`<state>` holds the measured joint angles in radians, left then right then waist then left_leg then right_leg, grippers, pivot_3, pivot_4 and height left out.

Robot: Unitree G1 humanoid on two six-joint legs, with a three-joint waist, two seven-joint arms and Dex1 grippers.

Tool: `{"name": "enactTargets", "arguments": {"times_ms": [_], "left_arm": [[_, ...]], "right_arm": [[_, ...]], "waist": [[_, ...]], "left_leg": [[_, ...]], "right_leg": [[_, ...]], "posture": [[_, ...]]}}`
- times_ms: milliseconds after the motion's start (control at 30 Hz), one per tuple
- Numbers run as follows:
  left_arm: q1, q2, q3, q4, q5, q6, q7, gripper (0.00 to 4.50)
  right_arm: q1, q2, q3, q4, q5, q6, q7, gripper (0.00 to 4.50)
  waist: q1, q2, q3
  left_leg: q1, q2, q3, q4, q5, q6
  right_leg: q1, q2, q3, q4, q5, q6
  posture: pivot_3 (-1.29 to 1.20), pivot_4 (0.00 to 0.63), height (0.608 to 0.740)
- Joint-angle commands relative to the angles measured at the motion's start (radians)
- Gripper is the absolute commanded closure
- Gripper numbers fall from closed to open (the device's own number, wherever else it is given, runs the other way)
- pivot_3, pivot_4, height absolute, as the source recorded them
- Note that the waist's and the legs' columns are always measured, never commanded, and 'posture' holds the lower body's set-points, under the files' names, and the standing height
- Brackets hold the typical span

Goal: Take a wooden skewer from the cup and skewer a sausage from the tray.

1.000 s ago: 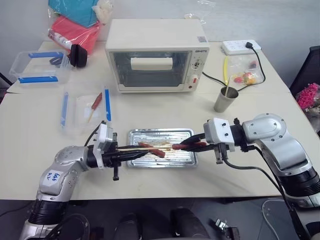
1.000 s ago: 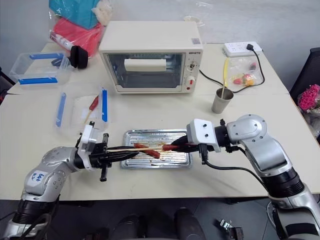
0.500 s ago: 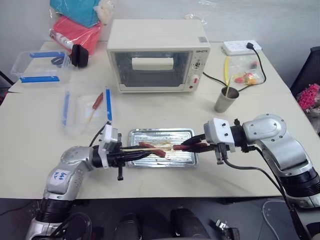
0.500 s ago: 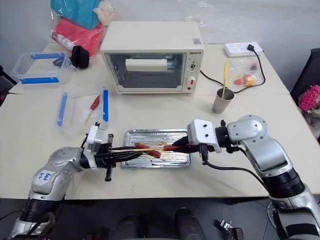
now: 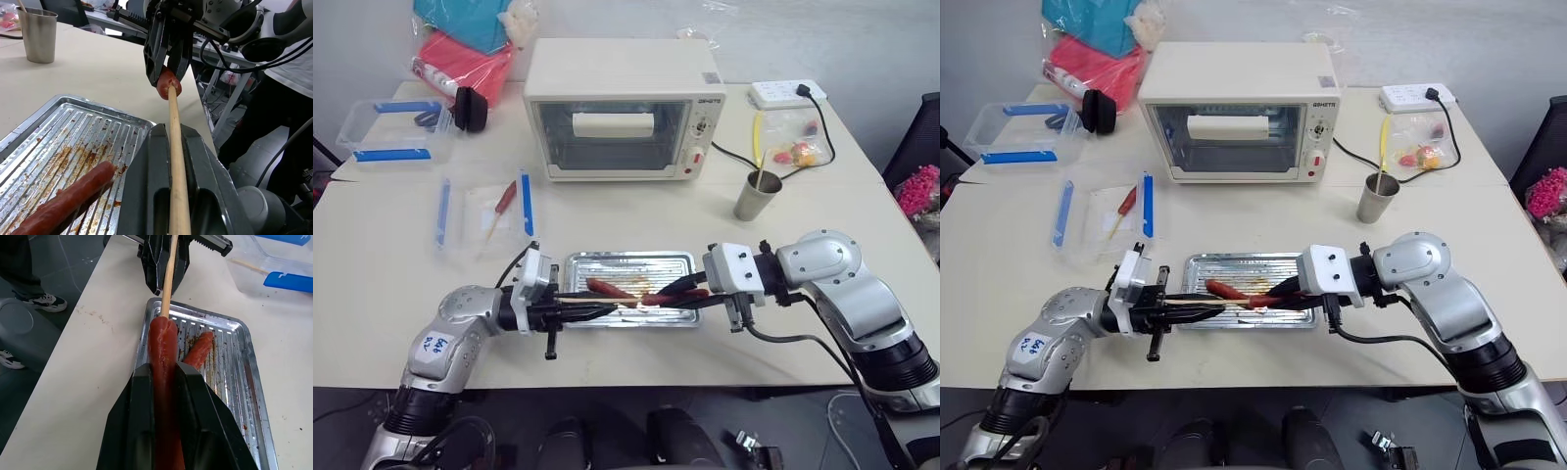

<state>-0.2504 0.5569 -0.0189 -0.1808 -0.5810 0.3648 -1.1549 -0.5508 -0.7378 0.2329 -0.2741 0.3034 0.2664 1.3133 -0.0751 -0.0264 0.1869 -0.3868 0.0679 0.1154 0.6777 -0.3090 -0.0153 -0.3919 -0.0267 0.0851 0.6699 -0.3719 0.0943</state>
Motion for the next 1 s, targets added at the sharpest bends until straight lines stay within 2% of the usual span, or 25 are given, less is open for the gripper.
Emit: {"name": "enactTargets", "arguments": {"times_ms": [33,467,767,867,1000], "left_arm": [[-0.021,-0.015,-0.038,0.002,0.025,-0.011,0.002,4.5],[-0.165,-0.117,-0.168,0.078,0.095,0.019,-0.029,4.5],[-0.151,-0.126,-0.131,0.083,0.116,0.0,-0.031,4.5],[-0.102,-0.081,-0.06,0.073,0.097,-0.014,-0.033,4.5],[-0.014,-0.008,0.067,0.068,0.077,-0.054,-0.021,4.5]], "right_arm": [[-0.024,0.008,-0.009,-0.047,0.028,-0.005,0.007,4.1],[-0.077,0.058,0.02,-0.05,0.021,0.018,0.018,4.1],[-0.043,0.036,-0.003,-0.065,0.016,0.059,0.015,4.1],[-0.003,-0.02,-0.055,-0.065,0.051,0.132,0.027,3.24],[0.05,-0.081,-0.127,-0.036,0.06,0.079,0.035,2.0]], "waist": [[0.0,0.0,0.0],[0.005,0.0,0.0],[0.015,0.0,0.0],[0.017,0.0,0.0],[0.016,0.0,0.0]], "left_leg": [[0.0,0.0,0.0,0.0,0.0,0.0],[0.0,0.0,0.0,0.001,0.0,0.0],[0.0,0.0,0.0,0.002,0.0,0.0],[0.0,0.0,0.0,0.002,0.0,0.0],[0.0,0.0,0.0,0.002,0.0,0.001]], "right_leg": [[0.0,0.0,0.0,0.0,0.0,0.0],[0.0,0.0,0.0,0.001,0.0,0.0],[0.0,0.0,0.0,0.002,0.0,0.0],[0.0,0.0,0.0,0.002,0.0,0.0],[0.0,0.0,0.0,0.002,0.0,0.0]], "posture": [[0.0,0.15,0.74],[0.0,0.15,0.74],[0.0,0.15,0.74],[0.0,0.15,0.74],[0.0,0.15,0.74]]}}
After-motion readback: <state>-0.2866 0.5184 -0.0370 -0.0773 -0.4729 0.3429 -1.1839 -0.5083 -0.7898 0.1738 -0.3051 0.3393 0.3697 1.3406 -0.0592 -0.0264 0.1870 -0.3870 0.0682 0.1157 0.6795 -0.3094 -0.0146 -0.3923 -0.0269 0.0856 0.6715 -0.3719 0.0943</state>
